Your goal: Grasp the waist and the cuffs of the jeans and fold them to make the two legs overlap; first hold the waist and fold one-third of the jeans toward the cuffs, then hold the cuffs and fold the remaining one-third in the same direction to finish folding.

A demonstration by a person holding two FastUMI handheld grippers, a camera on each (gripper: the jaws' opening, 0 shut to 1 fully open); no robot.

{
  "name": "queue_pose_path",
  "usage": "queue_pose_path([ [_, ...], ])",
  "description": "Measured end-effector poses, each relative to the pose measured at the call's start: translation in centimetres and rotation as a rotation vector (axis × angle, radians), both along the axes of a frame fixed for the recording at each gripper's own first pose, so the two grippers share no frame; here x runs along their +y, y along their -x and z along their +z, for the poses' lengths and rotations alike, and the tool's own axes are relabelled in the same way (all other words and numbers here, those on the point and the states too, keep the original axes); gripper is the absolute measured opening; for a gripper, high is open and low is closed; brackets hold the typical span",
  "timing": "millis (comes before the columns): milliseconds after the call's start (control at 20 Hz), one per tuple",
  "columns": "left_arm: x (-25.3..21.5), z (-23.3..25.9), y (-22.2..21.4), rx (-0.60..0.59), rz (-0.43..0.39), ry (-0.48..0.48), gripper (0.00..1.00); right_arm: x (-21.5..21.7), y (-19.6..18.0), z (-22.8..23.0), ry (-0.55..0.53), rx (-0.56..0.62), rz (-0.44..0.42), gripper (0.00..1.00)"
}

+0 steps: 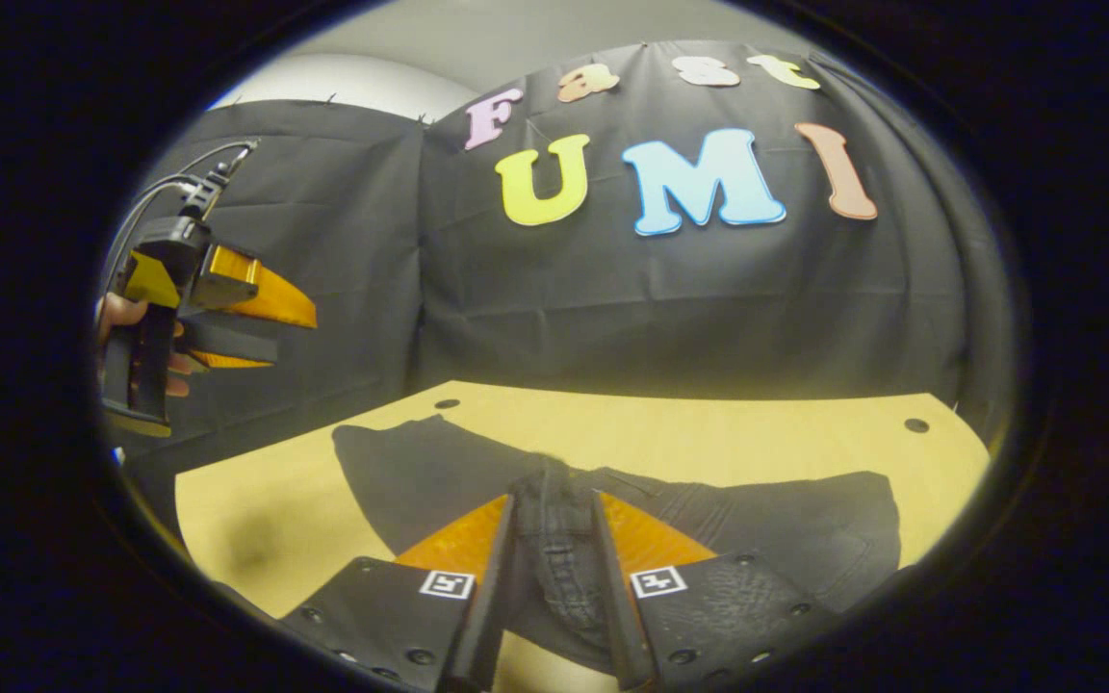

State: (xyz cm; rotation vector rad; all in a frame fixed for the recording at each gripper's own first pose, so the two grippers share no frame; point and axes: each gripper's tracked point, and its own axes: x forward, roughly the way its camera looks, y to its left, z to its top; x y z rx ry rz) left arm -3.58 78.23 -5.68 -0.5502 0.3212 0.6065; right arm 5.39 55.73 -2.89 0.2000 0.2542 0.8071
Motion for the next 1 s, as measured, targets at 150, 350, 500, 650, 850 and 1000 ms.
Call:
queue_pose_path([
  [150, 1.3, -2.3, 1.4, 0.009, 0.047, 0.105, 0.99, -1.3, -0.4, 0.9, 0.021, -0.019, -0.022, 0.71],
  [350, 2.7, -5.7, 3.0, 0.04, 0.119, 0.291, 0.98, -4.5, -1.8, 3.3, 0.036, -0.062, -0.111, 0.8],
  [500, 3.7, -8.3, 3.7, 0.054, 0.142, 0.404, 0.98, -7.7, -3.2, 4.4, 0.087, -0.102, -0.208, 0.89],
  [650, 5.5, -11.1, 4.1, 0.048, 0.188, 0.515, 0.99, -11.1, -3.5, 5.4, 0.14, -0.126, -0.286, 0.93],
  [850, 8.1, -14.3, 4.4, 0.008, 0.271, 0.66, 0.98, -14.5, -3.9, 6.5, 0.181, -0.139, -0.363, 0.93],
  [1000, 9.2, -16.8, 3.8, 0.023, 0.297, 0.706, 0.98, -16.1, -4.3, 6.7, 0.205, -0.134, -0.404, 0.93],
])
